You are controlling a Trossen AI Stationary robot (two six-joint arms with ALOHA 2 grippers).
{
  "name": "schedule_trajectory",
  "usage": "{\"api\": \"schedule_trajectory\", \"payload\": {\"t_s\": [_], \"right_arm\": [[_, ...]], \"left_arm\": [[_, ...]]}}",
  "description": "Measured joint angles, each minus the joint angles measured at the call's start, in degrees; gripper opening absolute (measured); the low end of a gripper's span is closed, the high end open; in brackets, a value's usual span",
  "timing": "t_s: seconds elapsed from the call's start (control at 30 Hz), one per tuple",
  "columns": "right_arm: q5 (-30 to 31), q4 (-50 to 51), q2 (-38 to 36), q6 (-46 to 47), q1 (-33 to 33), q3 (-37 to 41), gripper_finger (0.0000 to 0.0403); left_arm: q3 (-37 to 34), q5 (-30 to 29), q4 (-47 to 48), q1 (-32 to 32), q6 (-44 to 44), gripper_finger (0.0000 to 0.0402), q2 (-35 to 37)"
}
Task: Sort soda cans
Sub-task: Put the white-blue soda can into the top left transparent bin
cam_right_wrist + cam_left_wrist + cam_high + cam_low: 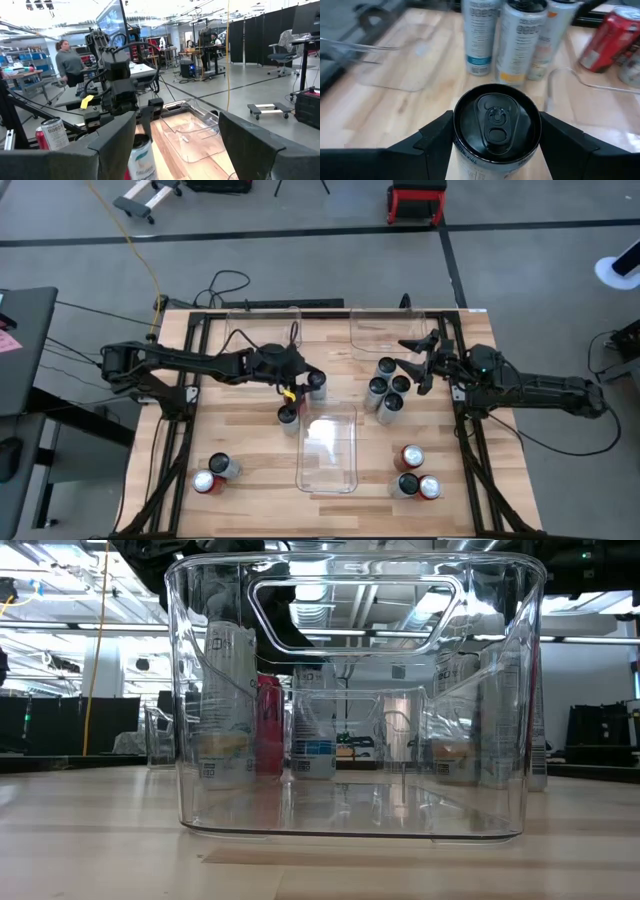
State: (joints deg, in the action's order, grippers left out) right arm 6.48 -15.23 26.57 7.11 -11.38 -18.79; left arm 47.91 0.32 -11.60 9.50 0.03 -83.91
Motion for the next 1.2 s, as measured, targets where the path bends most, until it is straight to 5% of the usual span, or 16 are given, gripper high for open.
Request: {"api": "schedule_trajectory", "payload": {"t_s": [0.17,0.5,0.77,1.2], "right_arm": [[0.0,0.5,0.0,0.0,0.0,0.0,0.0306],[0.0,2.6,0.0,0.1,0.0,0.0,0.0306],[0.0,3.1,0.0,0.0,0.0,0.0,0.0306],[0.0,7.9,0.0,0.0,0.0,0.0,0.0306]], "left_arm": [[1.8,-1.7,1.0,0.8,-0.9,0.0243,2.8],[15.6,-8.2,22.0,4.5,-2.6,0.0243,7.3],[23.6,-8.4,27.7,10.3,1.0,0.0244,10.0],[16.5,-8.2,25.6,23.4,-0.1,0.0244,10.8]]}}
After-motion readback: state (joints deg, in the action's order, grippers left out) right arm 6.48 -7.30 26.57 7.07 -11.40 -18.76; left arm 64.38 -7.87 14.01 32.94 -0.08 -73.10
